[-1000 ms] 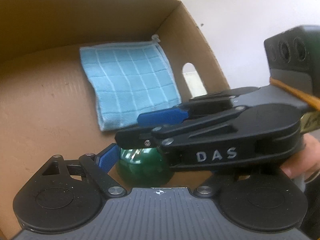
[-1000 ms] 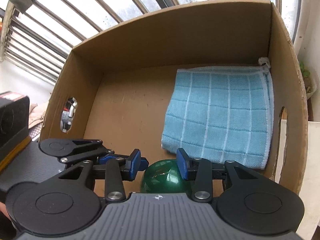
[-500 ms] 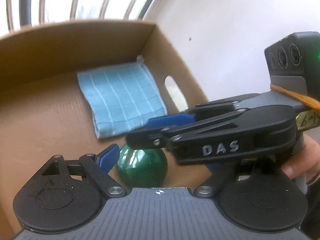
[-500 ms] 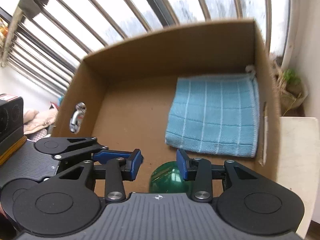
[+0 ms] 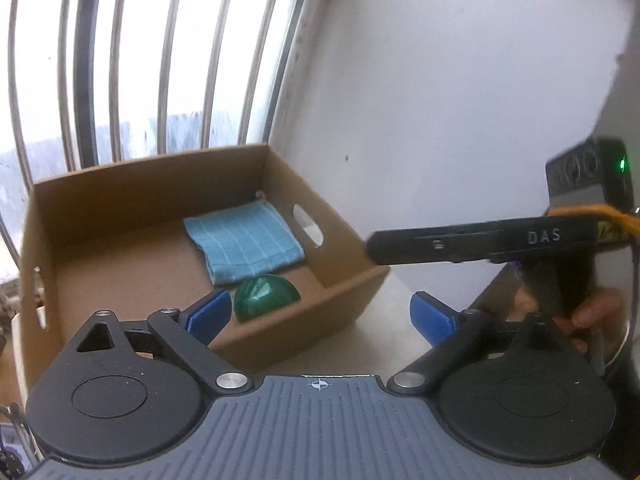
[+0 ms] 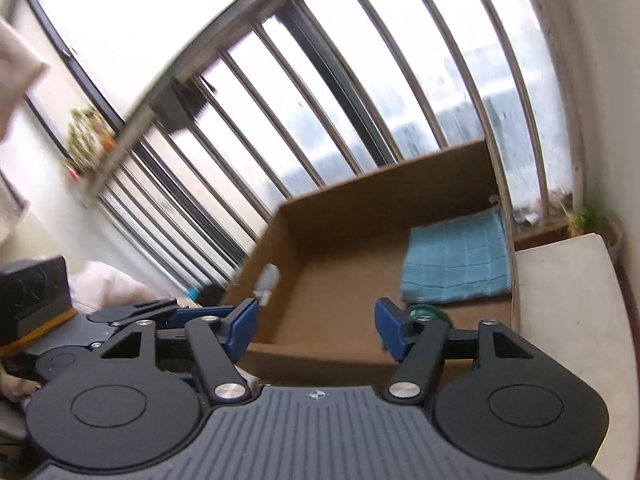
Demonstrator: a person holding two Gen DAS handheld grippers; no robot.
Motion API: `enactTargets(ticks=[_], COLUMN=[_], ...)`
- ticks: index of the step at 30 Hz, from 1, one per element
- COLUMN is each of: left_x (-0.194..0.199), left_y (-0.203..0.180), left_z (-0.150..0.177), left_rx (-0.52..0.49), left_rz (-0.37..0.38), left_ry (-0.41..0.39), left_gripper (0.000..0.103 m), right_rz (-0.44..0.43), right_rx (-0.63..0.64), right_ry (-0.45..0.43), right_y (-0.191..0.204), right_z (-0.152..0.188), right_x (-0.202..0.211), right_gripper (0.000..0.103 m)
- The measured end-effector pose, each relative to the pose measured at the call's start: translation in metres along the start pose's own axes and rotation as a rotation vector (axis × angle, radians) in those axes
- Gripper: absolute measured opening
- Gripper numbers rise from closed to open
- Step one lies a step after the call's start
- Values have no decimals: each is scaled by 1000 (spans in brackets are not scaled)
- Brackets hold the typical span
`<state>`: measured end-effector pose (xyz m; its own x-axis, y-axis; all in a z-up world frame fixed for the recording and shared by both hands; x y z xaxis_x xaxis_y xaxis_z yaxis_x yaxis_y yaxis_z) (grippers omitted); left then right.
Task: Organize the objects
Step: 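Move the right gripper back toward the white box on the table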
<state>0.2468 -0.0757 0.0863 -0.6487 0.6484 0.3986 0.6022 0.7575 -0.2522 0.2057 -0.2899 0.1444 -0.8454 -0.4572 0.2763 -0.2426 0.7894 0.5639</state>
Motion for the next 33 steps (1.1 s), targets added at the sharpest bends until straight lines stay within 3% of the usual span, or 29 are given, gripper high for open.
enactTargets(ticks=[8,18,24,33], left_x=[36,35,35,8], left_y=[1,32,49,56], left_z=[71,116,136,155], left_rx=[-87,-35,-18,6], left_rz=[-156,-253,-253,-216], left_ry=[-102,-147,-109,-32], left_gripper=[100,101,101,101], right_rz=[-18,31,63,68], right_rx=[-78,-125,-153,-165], right_ry=[-32,13,58,122], right_y=[-2,6,1,-7], right_z=[75,126,150,158], right_x=[19,-17,-42,-76], right_gripper=[71,71,70,62])
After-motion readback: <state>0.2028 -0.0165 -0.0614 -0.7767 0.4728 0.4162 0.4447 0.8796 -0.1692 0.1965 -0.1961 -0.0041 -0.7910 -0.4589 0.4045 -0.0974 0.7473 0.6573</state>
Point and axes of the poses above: each gripper's, at about its wrist camera, not at the fingertips, and x roughly against the way its jaws point, y to its left, z to its underside, the point moved 4 cm from there along -x, roughly the way its jaws point, and after that the axes turned 14 degrees about -y, right-handed, at the moved point
